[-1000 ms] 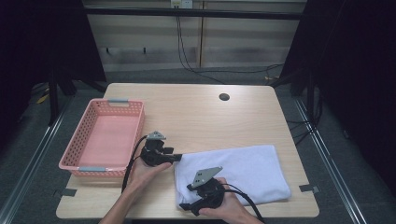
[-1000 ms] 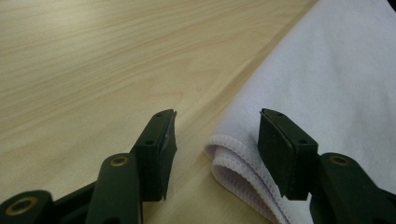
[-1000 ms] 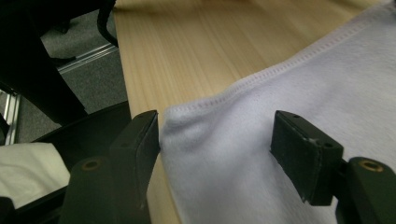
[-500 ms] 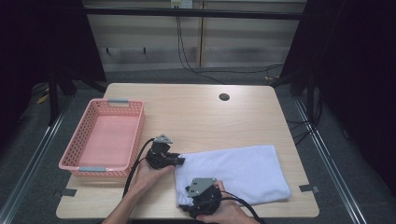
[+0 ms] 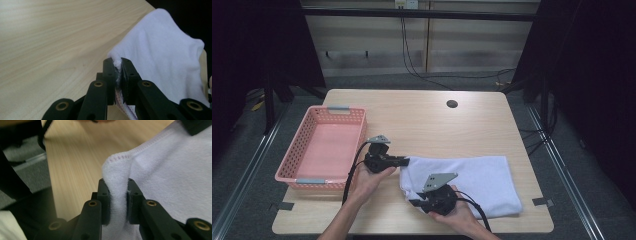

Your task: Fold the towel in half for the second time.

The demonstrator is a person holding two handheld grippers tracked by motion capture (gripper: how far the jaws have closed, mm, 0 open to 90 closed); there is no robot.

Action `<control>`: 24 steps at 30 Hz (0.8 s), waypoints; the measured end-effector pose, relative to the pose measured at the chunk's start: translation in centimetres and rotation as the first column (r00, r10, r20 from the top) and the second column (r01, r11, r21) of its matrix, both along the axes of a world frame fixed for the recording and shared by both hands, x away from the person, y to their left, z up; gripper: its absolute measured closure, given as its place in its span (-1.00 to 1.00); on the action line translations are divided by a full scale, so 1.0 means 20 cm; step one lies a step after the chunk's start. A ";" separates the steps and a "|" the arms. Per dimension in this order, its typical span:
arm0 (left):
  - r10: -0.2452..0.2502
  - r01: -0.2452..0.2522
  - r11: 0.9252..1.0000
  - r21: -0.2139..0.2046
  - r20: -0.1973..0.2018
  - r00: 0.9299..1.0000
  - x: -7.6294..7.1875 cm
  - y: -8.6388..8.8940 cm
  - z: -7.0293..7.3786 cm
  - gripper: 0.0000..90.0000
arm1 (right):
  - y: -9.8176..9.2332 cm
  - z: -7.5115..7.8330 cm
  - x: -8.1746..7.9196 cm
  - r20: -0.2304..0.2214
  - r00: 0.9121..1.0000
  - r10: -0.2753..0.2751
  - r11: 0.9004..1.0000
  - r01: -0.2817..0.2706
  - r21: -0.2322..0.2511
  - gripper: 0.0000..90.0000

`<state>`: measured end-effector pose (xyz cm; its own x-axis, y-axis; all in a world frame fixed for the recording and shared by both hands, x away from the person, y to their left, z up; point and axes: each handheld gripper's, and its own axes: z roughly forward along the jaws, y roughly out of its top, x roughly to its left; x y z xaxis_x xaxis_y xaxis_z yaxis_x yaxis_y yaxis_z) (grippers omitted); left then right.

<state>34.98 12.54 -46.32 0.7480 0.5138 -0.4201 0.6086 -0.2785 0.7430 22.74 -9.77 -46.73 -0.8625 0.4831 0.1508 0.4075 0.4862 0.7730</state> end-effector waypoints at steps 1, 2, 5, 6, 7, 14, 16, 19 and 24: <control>0.003 -0.003 1.000 -0.009 -0.001 1.000 0.00 0.00 0.02 0.85 | -0.01 0.02 0.01 -0.007 1.000 -0.003 1.000 0.003 0.025 0.72; 0.008 -0.008 1.000 -0.001 0.011 1.000 0.00 0.01 0.04 0.85 | -0.01 0.03 0.01 -0.001 1.000 -0.003 0.999 0.003 0.038 0.72; 0.020 -0.020 1.000 0.001 0.032 0.999 0.01 0.03 0.11 0.85 | 0.00 0.10 0.02 0.013 1.000 -0.015 0.996 0.014 0.084 0.72; 0.024 -0.024 1.000 0.004 0.037 0.999 0.01 0.04 0.12 0.85 | 0.01 0.12 0.03 0.020 1.000 -0.015 0.995 0.013 0.097 0.72; 0.030 -0.030 1.000 0.006 0.040 0.999 0.02 0.06 0.14 0.85 | 0.03 0.14 0.03 0.026 1.000 -0.015 0.995 0.012 0.101 0.72; 0.080 -0.080 0.997 -0.002 0.062 0.995 0.03 0.18 0.30 0.85 | 0.16 0.29 0.07 0.086 0.996 0.005 0.988 -0.018 0.152 0.72; 0.085 -0.086 0.996 0.007 0.081 0.993 0.03 0.21 0.37 0.85 | 0.20 0.34 0.08 0.094 0.995 0.012 0.985 -0.028 0.172 0.72; 0.100 -0.102 0.995 0.017 0.120 0.988 0.03 0.23 0.47 0.85 | 0.24 0.42 0.10 0.123 0.992 0.015 0.978 -0.040 0.205 0.72; 0.081 -0.090 0.994 0.062 0.139 0.987 0.02 0.16 0.49 0.85 | 0.23 0.44 0.10 0.139 0.990 0.009 0.972 -0.042 0.232 0.72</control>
